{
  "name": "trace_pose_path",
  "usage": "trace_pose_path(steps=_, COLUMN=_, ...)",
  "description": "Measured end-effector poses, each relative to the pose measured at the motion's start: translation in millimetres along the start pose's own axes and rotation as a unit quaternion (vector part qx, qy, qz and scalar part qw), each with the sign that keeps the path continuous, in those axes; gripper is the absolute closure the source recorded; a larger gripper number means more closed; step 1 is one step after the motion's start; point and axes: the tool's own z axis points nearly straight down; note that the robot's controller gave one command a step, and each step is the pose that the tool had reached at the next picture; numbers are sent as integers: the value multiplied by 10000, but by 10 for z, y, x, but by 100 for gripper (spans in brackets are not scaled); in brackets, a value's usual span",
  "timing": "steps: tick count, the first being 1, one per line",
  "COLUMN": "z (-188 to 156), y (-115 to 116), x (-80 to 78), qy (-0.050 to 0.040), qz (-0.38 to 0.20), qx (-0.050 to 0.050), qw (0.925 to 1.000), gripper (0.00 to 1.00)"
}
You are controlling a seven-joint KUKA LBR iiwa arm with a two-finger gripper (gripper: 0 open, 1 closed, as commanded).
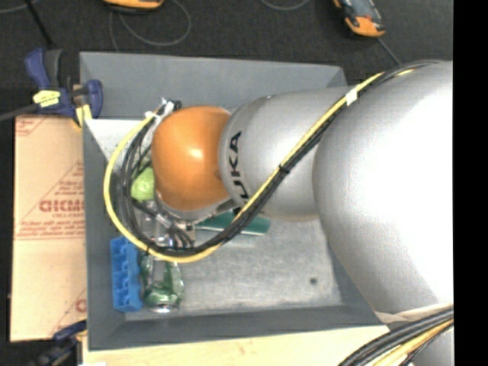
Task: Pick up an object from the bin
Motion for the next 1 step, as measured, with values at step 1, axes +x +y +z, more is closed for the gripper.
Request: trace_pose_path(steps=1, z=-47, y=-8, x=-20, qy=-37, qz=19, qx=-9, qw=10000, gripper=0)
